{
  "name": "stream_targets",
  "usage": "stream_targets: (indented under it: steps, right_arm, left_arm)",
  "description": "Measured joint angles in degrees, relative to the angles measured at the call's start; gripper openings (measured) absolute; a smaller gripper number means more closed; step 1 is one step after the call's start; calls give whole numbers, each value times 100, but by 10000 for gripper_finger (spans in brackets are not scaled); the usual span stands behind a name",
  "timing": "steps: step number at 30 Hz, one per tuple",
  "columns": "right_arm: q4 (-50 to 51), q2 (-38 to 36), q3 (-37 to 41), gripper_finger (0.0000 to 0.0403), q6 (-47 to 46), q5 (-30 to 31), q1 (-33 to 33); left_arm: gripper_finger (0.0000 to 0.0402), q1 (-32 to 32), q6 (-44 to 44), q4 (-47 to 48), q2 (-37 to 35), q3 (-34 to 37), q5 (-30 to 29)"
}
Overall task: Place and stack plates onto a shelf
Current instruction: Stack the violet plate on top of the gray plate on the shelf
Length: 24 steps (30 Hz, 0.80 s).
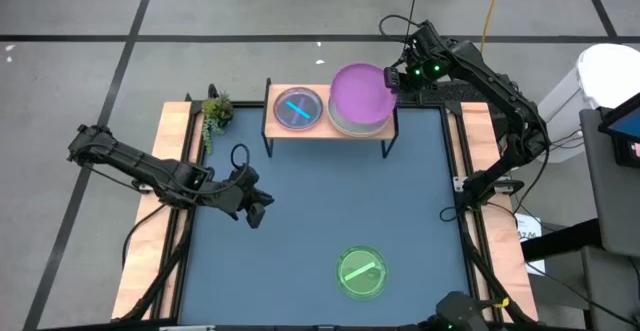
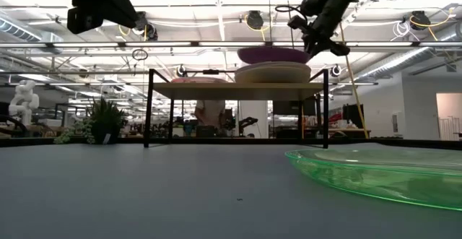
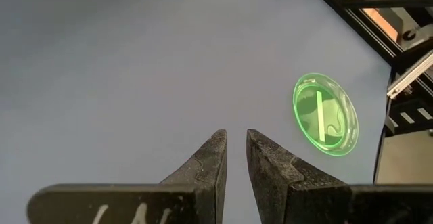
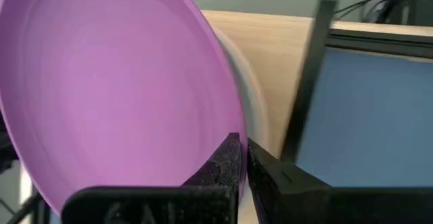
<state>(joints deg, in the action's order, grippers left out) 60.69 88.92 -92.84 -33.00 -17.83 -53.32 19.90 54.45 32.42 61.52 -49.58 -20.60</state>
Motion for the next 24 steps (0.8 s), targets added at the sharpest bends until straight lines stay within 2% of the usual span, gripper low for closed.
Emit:
stream_targets:
  steps: [4,8,17,24]
  right_arm:
    - [-324,82,0,4,-239,-13,284]
    - [-244,234,0,4,-253,-26,459]
    - [-154,281,2,4,-274,13,465]
    - [169,247,0,4,-194,266,455]
  left_arm:
    - [62,2,-71,-2,0,0,1]
    - [62,2,-134,-5,0,0,4]
    - [62,9,-52,-9,-2,0,109]
    - [62,7,-61,-9,-2,0,116]
